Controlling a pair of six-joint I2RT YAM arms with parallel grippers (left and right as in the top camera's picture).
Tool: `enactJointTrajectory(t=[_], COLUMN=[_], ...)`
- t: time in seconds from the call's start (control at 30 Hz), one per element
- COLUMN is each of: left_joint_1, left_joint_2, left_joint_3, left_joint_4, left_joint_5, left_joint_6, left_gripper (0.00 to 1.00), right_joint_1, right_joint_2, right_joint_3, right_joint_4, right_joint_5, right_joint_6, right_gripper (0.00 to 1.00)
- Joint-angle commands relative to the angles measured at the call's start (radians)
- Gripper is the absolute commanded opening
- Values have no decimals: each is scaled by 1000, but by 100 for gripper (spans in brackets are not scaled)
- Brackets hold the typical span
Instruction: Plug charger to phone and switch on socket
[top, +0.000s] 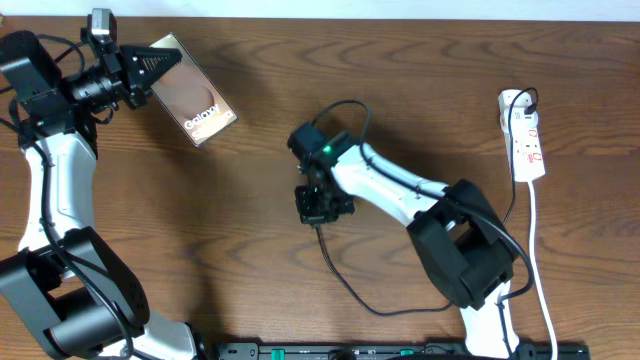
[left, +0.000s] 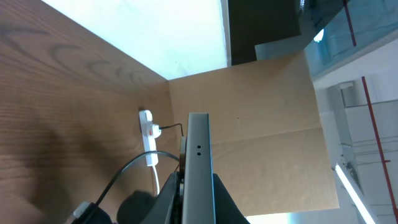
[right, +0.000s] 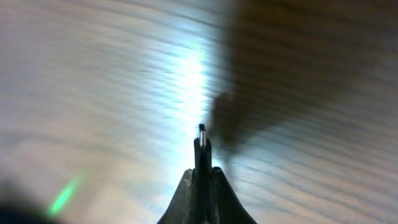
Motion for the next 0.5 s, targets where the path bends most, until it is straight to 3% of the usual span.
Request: enactJointTrajectory(t=[0.0, 0.23, 0.47], left_joint_1=[5, 5, 5], left_joint_2=[0, 0, 0], left_joint_3=[5, 5, 5], left_joint_4=[6, 6, 6], left_joint_5=[31, 31, 31], left_joint_6=[14, 13, 14], left_gripper=[7, 7, 8], right_joint_1=[-40, -126, -170], right_joint_2=[18, 18, 18], right_joint_3=[43, 46, 46], right_joint_4=[2, 20, 37], right_joint_5=[-291, -911, -1151], right_joint_6=[-294, -700, -843], right_gripper=[1, 1, 1])
